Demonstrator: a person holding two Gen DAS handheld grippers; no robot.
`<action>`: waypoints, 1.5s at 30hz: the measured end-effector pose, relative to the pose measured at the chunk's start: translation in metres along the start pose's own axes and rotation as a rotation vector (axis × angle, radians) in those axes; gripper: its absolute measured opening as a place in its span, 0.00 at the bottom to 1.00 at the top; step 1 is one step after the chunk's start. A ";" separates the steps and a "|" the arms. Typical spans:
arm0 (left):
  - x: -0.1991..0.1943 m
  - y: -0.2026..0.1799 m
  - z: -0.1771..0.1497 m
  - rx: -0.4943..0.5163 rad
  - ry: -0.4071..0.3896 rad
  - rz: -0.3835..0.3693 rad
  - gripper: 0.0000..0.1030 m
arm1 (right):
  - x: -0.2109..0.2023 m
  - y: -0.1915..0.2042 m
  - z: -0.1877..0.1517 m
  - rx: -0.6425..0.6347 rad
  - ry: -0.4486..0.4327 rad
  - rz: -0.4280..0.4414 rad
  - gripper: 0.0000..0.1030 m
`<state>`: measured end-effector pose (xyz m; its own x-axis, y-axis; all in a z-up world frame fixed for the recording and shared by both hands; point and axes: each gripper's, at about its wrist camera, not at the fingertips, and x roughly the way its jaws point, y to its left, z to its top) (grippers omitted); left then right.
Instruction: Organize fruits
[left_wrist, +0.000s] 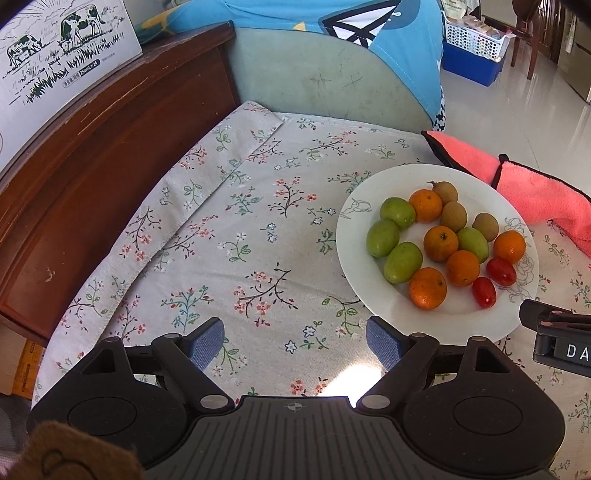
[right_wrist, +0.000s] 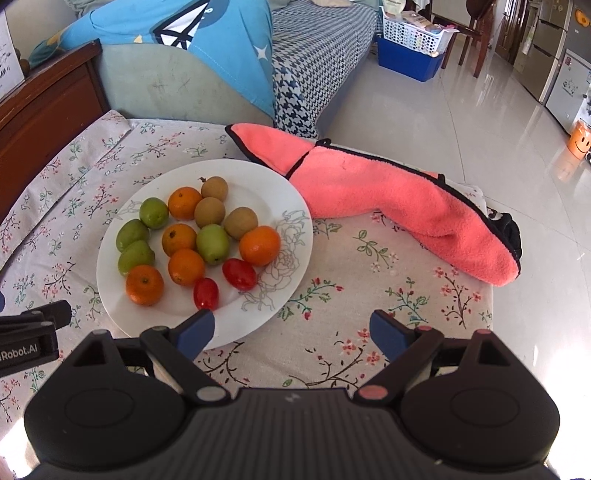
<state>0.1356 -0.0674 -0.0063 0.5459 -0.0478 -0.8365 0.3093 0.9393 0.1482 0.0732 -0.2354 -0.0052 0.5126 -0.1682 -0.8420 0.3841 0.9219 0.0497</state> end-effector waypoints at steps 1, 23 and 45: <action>0.001 -0.001 0.000 0.003 0.001 0.000 0.83 | 0.000 0.001 0.000 -0.003 -0.002 -0.002 0.88; 0.005 -0.010 0.007 -0.041 0.013 -0.007 0.83 | 0.008 0.006 0.003 0.020 -0.003 -0.019 0.89; 0.007 -0.017 0.008 -0.049 0.031 -0.022 0.83 | 0.009 0.005 0.003 0.074 0.010 0.007 0.89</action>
<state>0.1400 -0.0860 -0.0104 0.5149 -0.0592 -0.8552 0.2819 0.9538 0.1038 0.0820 -0.2338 -0.0107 0.5079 -0.1585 -0.8467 0.4366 0.8947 0.0945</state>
